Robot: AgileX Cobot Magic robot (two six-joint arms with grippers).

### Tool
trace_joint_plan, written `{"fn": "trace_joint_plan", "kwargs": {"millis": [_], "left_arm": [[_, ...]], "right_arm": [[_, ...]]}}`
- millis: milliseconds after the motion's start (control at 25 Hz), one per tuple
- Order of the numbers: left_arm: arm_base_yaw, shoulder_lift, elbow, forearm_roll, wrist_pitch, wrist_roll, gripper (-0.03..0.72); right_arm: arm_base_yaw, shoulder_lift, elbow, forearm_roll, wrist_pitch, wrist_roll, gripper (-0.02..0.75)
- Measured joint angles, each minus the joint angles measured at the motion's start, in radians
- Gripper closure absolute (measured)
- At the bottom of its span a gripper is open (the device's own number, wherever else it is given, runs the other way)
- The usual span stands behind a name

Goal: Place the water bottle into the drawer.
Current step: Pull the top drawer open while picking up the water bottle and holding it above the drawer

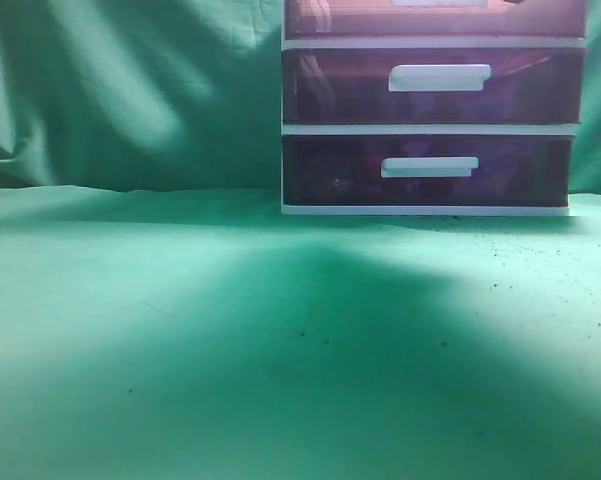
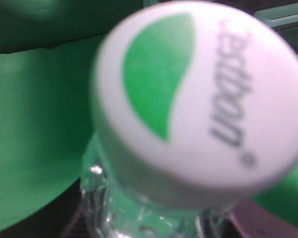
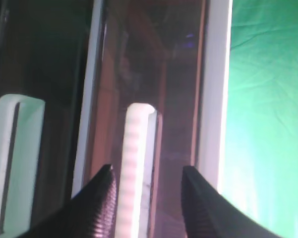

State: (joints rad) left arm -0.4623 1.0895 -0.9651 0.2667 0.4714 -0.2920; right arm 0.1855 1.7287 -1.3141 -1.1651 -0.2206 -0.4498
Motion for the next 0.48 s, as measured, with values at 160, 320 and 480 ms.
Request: {"fn": "trace_joint_plan", "kwargs": {"millis": [160, 320, 480], "left_arm": [[0.000, 0.000, 0.000, 0.000, 0.002, 0.000, 0.386], [0.000, 0.000, 0.000, 0.000, 0.001, 0.000, 0.386], [0.000, 0.000, 0.000, 0.000, 0.012, 0.000, 0.386]], "right_arm": [[0.000, 0.048, -0.025, 0.002, 0.000, 0.000, 0.453], [0.000, 0.094, -0.060, 0.002, 0.009, 0.000, 0.453], [0.000, 0.121, -0.097, 0.006, 0.021, 0.000, 0.453]]}}
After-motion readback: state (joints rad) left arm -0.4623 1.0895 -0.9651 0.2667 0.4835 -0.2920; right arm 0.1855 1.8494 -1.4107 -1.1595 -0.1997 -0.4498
